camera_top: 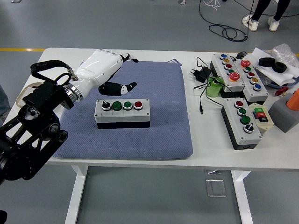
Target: Pick up the button,place it on the desk,press the button,press the button
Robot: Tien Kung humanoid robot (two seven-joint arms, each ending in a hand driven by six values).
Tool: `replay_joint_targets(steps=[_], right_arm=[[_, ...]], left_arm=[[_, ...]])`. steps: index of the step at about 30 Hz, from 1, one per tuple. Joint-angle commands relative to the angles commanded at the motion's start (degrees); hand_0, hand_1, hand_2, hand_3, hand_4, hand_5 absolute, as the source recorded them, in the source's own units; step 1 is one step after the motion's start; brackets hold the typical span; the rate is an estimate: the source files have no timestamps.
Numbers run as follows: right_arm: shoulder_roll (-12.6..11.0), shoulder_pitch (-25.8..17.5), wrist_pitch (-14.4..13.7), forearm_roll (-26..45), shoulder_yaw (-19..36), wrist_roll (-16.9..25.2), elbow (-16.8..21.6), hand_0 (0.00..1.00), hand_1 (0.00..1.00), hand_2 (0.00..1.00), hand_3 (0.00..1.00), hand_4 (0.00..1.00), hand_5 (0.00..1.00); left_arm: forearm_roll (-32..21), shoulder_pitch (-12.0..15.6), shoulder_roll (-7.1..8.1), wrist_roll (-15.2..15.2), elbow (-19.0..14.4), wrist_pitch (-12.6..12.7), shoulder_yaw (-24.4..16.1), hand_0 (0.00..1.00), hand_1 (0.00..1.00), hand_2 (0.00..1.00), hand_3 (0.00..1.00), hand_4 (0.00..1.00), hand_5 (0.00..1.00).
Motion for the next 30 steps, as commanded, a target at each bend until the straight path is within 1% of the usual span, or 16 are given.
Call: replay_joint_targets(steps=[4,5,10,11,14,18,19,20,22,23,26,28,30], right_arm=[[0.00,-0.01,-0.01,-0.02,0.05,0.00,0.00,0.647,0.638,0.671,0.585,0.386,0.236],[0.00,-0.03,0.00,-0.06,0.06,0.00,0.00,0.647,0.638,0.671,0.584,0.386,0.240],[0.00,-0.04,0.01,-0.26,0.21,-0.02,0.00,0.647,0.638,0.671,0.584,0.386,0.240],[0.00,-0.03,0.01,-0.31,0.24,-0.01,0.00,0.647,0.638,0.671,0.584,0.386,0.239],[0.01,0.01,-0.01,-0.41,0.37,-0.02,0.00,0.647,0.638,0.671,0.584,0.386,0.239],[0.02,0.07,-0.06,-0.28,0.36,0.00,0.00,0.647,0.638,0.671,0.584,0.385,0.239],[0.02,0.11,-0.06,-0.32,0.37,0.00,0.00,0.647,0.638,0.671,0.584,0.385,0.239],[0.02,0.12,-0.05,-0.34,0.38,0.00,0.00,0.647,0.638,0.671,0.584,0.385,0.239],[0.02,0.13,-0.05,-0.33,0.37,0.00,0.00,0.647,0.638,0.671,0.584,0.385,0.239],[0.00,0.14,-0.04,-0.31,0.34,0.00,0.00,0.647,0.638,0.671,0.584,0.386,0.239],[-0.04,0.15,-0.01,-0.33,0.34,0.01,0.00,0.647,0.638,0.671,0.584,0.386,0.239],[-0.06,0.16,0.01,-0.34,0.33,0.01,0.00,0.647,0.638,0.671,0.584,0.386,0.239],[-0.07,0.18,0.01,-0.35,0.35,-0.01,0.00,0.647,0.638,0.671,0.584,0.386,0.240]], left_arm=[[0.00,-0.03,0.01,0.12,0.01,0.00,0.02,0.049,0.002,0.002,0.790,0.446,0.002],[0.00,-0.02,0.03,0.06,-0.03,-0.20,0.01,0.063,0.002,0.002,0.793,0.537,0.002],[0.00,-0.01,0.02,0.08,-0.02,-0.10,0.09,0.063,0.002,0.002,0.793,0.537,0.002],[0.00,-0.01,0.04,0.09,-0.05,-0.22,0.08,0.065,0.002,0.002,0.808,0.537,0.002],[0.00,-0.06,0.15,-0.01,-0.17,-0.85,0.07,0.065,0.002,0.002,0.808,0.537,0.002],[0.00,-0.14,0.62,-0.43,-0.92,-5.07,-0.15,0.065,0.002,0.002,0.804,0.532,0.002],[0.00,-0.16,0.87,-0.41,-1.42,-7.10,-0.20,0.065,0.002,0.002,0.804,0.532,0.002],[0.00,-0.17,0.96,-0.40,-1.60,-8.44,-0.22,0.065,0.002,0.002,0.804,0.532,0.002],[0.00,-0.19,1.17,-0.33,-1.92,-9.58,-0.15,0.065,0.002,0.002,0.804,0.532,0.002],[0.00,-0.23,1.50,-0.21,-2.39,-12.05,0.00,0.068,0.002,0.002,0.790,0.536,0.002],[0.00,-0.57,2.22,-1.03,-3.15,-18.44,0.43,0.068,0.002,0.002,0.790,0.536,0.002],[0.00,-0.82,2.46,-1.37,-3.21,-21.15,0.91,0.068,0.002,0.002,0.790,0.536,0.002],[0.00,-0.95,2.56,-1.45,-3.19,-22.42,1.21,0.072,0.002,0.002,0.773,0.538,0.002]])
